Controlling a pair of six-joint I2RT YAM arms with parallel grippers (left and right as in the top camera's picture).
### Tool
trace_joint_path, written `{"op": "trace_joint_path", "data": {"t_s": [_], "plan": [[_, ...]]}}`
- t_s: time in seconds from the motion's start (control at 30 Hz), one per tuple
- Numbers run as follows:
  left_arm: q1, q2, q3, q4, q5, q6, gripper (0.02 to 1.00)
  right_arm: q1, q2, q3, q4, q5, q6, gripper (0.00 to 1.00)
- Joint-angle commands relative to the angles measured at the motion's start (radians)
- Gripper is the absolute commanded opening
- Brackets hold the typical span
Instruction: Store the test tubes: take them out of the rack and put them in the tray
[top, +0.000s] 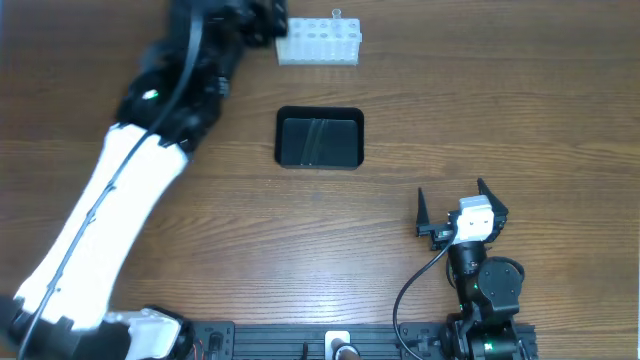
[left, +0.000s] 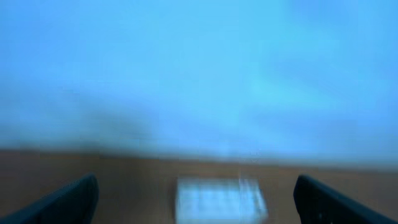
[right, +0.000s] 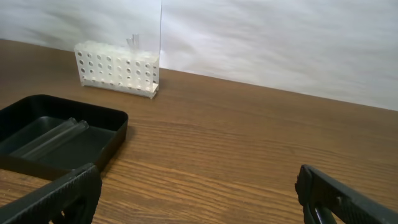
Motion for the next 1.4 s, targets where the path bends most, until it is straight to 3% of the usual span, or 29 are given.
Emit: {"op": "trace_joint_path", "data": {"t_s": [0.03,0.17,0.5,0.97,1.4], "plan": [[0.125,-0.115,-0.121,0.161,0.146,0.179,1.0,0.005,-0.003,-0.005,-0.003,-0.004,-0.004,0.993],[0.217,-0.248,-0.284,0.281,0.285,0.188,1.0,0.005,-0.003,-0.005,-0.003,-0.004,-0.004,0.991],[0.346,-0.763,-0.89,0.555,0.408,0.18,1.0,0.005,-0.003,-0.005,-0.003,-0.004,-0.004,0.993],[0.367,-1.382,-1.411,0.602,0.423,0.178,1.0,0.005,-0.003,-0.005,-0.003,-0.004,-0.004,0.991],[0.36,-1.506,-1.559,0.495,0.423,0.063,0.998,0.005,-0.003,-0.005,-0.003,-0.004,-0.004,0.991]]}}
